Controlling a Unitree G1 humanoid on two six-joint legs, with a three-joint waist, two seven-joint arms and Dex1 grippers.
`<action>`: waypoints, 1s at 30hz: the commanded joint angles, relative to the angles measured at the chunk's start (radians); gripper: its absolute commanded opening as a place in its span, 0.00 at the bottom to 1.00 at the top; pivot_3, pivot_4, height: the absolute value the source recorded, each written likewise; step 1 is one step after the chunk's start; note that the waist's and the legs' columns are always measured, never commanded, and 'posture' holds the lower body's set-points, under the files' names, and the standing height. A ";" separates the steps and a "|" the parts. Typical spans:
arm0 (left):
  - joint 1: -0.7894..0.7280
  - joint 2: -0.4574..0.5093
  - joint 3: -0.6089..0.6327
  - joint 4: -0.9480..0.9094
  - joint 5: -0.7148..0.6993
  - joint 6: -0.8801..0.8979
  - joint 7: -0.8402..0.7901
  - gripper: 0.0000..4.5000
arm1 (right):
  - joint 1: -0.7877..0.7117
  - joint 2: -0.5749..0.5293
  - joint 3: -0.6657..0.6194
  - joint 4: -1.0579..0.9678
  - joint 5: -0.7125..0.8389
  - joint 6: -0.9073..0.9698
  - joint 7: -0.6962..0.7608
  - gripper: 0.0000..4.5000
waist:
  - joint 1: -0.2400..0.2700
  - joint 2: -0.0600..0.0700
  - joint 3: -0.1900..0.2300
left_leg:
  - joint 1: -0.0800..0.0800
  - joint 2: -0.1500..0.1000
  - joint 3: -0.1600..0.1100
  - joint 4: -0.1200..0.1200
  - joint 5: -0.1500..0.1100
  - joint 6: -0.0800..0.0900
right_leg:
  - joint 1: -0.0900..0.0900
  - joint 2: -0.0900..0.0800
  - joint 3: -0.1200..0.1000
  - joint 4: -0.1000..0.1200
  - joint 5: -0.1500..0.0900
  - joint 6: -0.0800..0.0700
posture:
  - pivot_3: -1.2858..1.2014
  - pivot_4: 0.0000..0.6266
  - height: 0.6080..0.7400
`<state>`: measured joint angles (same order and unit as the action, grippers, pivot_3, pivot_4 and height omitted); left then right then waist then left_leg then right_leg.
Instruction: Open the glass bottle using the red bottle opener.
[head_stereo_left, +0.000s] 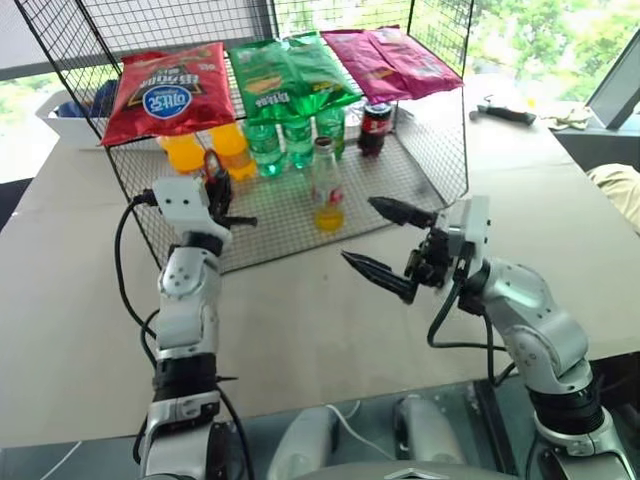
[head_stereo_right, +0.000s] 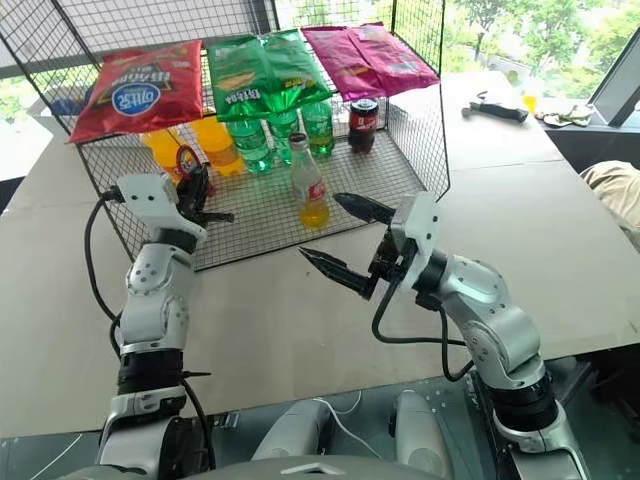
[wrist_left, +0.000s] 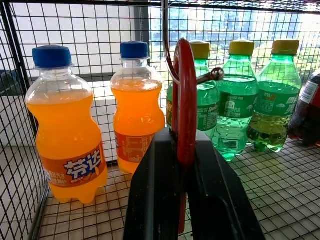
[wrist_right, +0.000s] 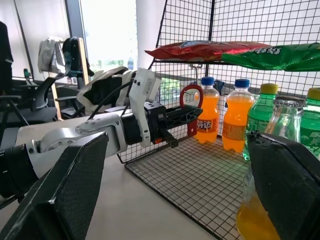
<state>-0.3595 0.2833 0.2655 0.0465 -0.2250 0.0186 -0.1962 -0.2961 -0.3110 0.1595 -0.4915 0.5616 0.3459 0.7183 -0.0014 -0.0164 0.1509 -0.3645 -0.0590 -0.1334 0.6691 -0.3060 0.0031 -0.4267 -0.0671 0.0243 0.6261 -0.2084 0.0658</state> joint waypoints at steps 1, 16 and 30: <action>0.007 0.001 0.002 -0.062 -0.024 0.002 -0.011 0.01 | -0.029 0.016 -0.020 -0.036 0.043 -0.020 0.011 1.00 | 0.001 0.000 0.000 | 0.000 0.000 0.000 0.000 0.000 0.000 | 0.000 0.000 0.000 0.000 0.000 0.000 | 0.52 0.24 1.00; 0.001 -0.033 0.063 -0.161 -0.206 0.021 -0.017 0.01 | 0.000 0.014 -0.011 -0.021 0.024 -0.047 0.026 1.00 | -0.005 0.000 0.000 | 0.000 0.000 0.000 0.000 0.000 0.000 | 0.000 0.000 0.000 0.000 0.000 0.000 | 0.52 0.24 1.00; 0.110 -0.025 0.020 -0.257 -0.302 0.106 -0.126 0.01 | 0.009 0.011 -0.008 -0.011 0.019 -0.060 0.032 1.00 | -0.008 -0.001 0.000 | 0.000 0.000 0.001 0.000 0.000 0.000 | 0.000 0.000 0.001 0.001 0.000 0.000 | 0.52 0.24 1.00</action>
<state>-0.2494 0.2497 0.2904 -0.1480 -0.5132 0.1253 -0.3061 -0.2888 -0.2995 0.1580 -0.4872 0.5733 0.3038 0.7400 -0.0094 -0.0170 0.1504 -0.3640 -0.0594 -0.1327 0.6696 -0.3060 0.0032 -0.4265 -0.0668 0.0250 0.6268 -0.2083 0.0658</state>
